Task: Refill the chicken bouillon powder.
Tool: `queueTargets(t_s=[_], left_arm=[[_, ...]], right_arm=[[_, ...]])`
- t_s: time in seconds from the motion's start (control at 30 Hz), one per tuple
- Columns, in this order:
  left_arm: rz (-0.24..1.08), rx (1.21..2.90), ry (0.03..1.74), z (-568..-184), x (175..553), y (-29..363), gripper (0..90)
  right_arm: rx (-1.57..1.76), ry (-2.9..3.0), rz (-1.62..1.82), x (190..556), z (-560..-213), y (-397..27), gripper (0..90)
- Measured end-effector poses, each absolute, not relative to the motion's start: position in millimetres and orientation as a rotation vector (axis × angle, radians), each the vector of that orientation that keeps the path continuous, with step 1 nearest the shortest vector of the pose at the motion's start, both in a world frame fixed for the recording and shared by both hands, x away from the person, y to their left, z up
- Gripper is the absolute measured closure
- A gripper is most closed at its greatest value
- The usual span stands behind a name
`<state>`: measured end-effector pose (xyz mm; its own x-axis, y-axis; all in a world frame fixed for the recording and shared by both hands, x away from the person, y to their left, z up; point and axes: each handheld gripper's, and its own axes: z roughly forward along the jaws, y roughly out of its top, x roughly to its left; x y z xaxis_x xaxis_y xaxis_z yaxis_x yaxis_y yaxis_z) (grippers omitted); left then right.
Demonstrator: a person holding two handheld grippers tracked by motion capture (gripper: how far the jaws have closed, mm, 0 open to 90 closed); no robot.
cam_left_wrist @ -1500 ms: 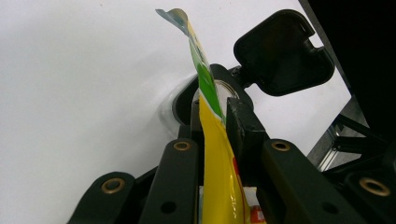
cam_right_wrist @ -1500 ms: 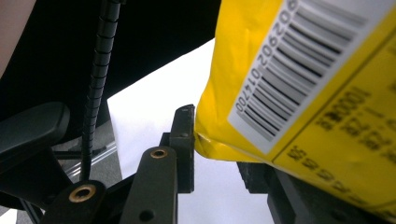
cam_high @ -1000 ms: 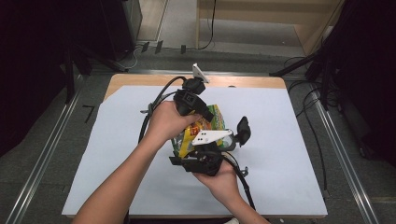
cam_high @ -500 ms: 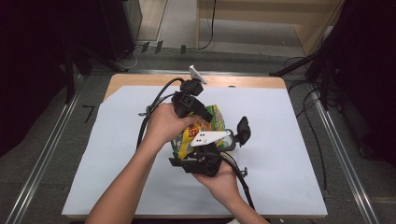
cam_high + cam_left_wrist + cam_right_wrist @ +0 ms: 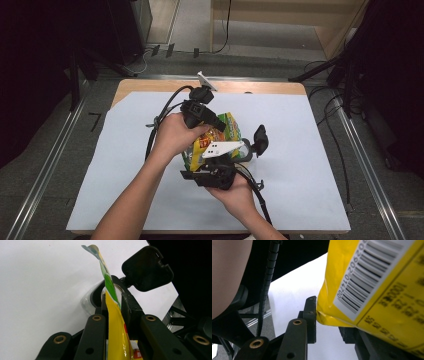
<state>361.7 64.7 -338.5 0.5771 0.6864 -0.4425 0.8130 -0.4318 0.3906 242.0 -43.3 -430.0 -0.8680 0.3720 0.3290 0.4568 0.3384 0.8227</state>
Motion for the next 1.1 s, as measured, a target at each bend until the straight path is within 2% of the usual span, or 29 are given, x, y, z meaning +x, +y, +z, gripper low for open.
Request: queueTargets(t_s=[1.1], left_arm=[[-0.311, 2.182, 1.155, -341, 355, 77, 79.8]], right_arm=[[-0.75, -2.558, -1.557, 239, -433, -37, 72.6]])
